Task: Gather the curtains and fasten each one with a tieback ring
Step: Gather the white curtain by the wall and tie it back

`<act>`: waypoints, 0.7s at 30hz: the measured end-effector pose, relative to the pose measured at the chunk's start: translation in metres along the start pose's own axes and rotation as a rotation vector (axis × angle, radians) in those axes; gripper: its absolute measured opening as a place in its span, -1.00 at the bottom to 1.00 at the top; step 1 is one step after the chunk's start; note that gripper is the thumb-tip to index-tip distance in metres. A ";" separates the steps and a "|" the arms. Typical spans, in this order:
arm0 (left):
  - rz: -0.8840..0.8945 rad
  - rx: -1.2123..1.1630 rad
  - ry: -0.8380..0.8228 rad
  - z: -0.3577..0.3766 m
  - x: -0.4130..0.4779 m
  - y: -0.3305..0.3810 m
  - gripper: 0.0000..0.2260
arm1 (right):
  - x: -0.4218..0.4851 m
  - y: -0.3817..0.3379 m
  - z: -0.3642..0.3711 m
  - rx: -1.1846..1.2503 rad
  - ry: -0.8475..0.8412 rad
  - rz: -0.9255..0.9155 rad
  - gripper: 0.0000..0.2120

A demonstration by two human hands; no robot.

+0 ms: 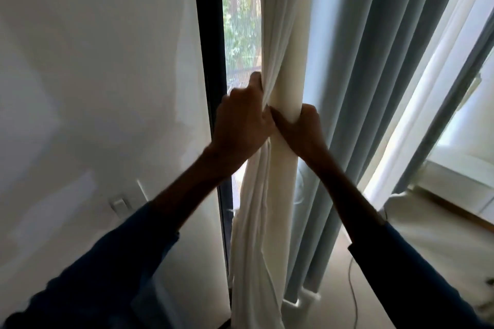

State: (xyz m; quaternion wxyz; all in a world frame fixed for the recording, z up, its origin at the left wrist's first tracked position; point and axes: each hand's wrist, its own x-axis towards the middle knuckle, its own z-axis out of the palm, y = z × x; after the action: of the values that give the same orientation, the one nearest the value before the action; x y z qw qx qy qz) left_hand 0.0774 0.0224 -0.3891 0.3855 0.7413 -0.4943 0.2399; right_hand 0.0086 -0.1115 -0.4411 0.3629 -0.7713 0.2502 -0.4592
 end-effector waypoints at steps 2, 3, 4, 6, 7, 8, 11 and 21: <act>-0.052 0.040 -0.111 0.017 -0.022 -0.001 -0.65 | -0.023 0.014 0.006 -0.135 -0.041 -0.017 -0.75; -0.080 0.048 -0.163 0.026 -0.032 -0.002 -0.64 | -0.034 0.021 0.010 -0.188 -0.093 -0.022 -0.77; -0.110 0.063 -0.216 0.033 -0.039 -0.003 -0.62 | -0.045 0.027 0.014 -0.241 -0.148 -0.036 -0.82; -0.167 0.098 -0.328 0.048 -0.050 -0.007 -0.63 | -0.066 0.039 0.019 -0.251 -0.249 -0.056 -0.96; -0.190 0.087 -0.364 0.053 -0.054 -0.010 -0.68 | -0.076 0.044 0.021 -0.202 -0.294 -0.043 -0.89; -0.214 0.057 -0.387 0.057 -0.057 -0.013 -0.72 | -0.084 0.049 0.021 -0.127 -0.332 -0.026 -0.82; -0.283 -0.035 -0.411 0.065 -0.061 -0.023 -0.72 | -0.103 0.069 0.022 0.143 -0.433 0.046 -0.79; -0.366 -0.138 -0.652 0.077 -0.071 -0.038 -0.17 | -0.129 0.112 0.062 -0.026 -0.310 0.137 -0.84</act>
State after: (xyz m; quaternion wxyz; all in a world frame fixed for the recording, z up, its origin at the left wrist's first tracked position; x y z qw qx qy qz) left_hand 0.0826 0.0072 -0.4997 0.2937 0.8268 -0.4657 -0.1152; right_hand -0.0007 -0.0663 -0.6171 0.4175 -0.8186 0.2491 -0.3057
